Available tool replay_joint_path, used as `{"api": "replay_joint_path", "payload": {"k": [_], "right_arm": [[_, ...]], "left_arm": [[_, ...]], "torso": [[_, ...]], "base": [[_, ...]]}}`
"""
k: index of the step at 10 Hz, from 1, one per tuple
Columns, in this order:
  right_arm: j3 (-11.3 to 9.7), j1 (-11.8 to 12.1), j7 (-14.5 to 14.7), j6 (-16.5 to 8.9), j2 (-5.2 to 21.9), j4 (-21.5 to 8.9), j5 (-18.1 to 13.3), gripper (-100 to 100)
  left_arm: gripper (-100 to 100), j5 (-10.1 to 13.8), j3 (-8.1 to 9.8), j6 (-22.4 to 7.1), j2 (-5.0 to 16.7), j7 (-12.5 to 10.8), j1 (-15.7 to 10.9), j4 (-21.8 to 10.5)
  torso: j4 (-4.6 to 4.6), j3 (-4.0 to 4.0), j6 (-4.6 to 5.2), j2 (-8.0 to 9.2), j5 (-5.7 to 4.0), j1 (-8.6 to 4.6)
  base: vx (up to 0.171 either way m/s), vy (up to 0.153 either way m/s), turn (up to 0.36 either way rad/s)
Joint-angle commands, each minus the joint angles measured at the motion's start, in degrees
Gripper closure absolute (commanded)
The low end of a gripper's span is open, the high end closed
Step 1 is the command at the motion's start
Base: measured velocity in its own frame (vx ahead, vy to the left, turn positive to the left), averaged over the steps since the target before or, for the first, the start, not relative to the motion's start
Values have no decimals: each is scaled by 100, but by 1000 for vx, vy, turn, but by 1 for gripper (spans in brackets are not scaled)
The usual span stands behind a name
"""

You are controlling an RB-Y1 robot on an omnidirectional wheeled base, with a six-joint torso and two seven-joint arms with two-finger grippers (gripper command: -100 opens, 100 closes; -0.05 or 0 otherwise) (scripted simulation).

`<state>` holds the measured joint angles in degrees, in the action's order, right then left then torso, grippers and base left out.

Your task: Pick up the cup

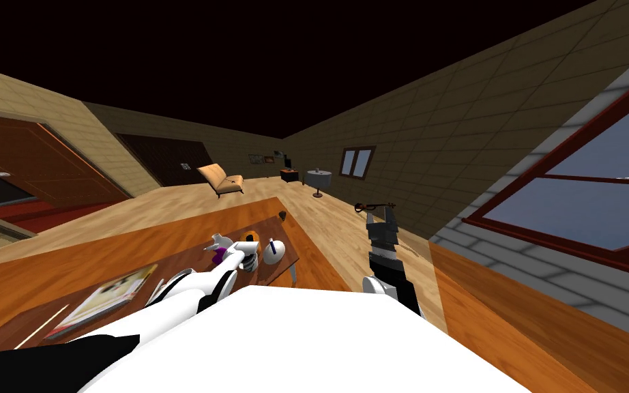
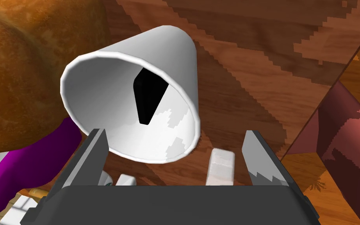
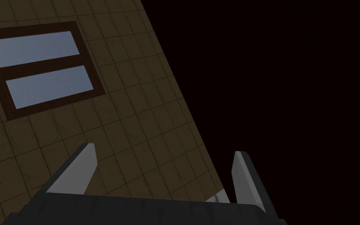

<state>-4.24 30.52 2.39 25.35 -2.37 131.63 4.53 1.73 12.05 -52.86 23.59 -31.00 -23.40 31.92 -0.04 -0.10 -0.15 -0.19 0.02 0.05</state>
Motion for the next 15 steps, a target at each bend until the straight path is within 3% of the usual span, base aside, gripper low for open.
{"api": "replay_joint_path", "payload": {"k": [1,4,5,6,10,11,12,14,15], "right_arm": [[0,0,0,0,0,0,0,0],[0,0,0,0,0,0,0,0],[0,0,0,0,0,0,0,0],[0,0,0,0,0,0,0,0],[0,0,0,0,0,0,0,0],[0,0,0,0,0,0,0,0],[0,0,0,0,0,0,0,0],[0,1,0,0,0,0,0,0],[0,0,0,0,0,0,0,0]], "left_arm": [[-100,-48,13,166,-43,-113,65,-104],[-100,-108,28,374,-96,-254,147,-234],[-100,-95,19,321,-76,-206,80,-257],[100,-98,20,343,-79,-221,84,-262],[100,-98,14,343,-89,-206,85,-263],[0,-98,15,345,-87,-208,81,-260],[100,-48,13,166,-43,-113,65,-104],[100,-46,8,150,-46,-110,59,-71],[0,-46,8,129,-39,-102,58,-68]], "torso": [[0,0,0,0,0,0],[0,-1,1,-2,3,14],[0,-1,1,-1,4,18],[0,0,-1,0,3,11],[0,-3,-6,-7,-5,2],[-2,-3,-8,-5,-4,1],[-1,-3,-8,-4,-4,0],[-1,1,-13,2,-13,-23],[0,1,-7,3,-10,-17]], "base": [[7,34,-102],[5,45,-74],[1,27,-24],[0,0,0],[-1,-1,-3],[0,0,0],[2,-32,134],[-2,-45,104],[0,0,0]]}}
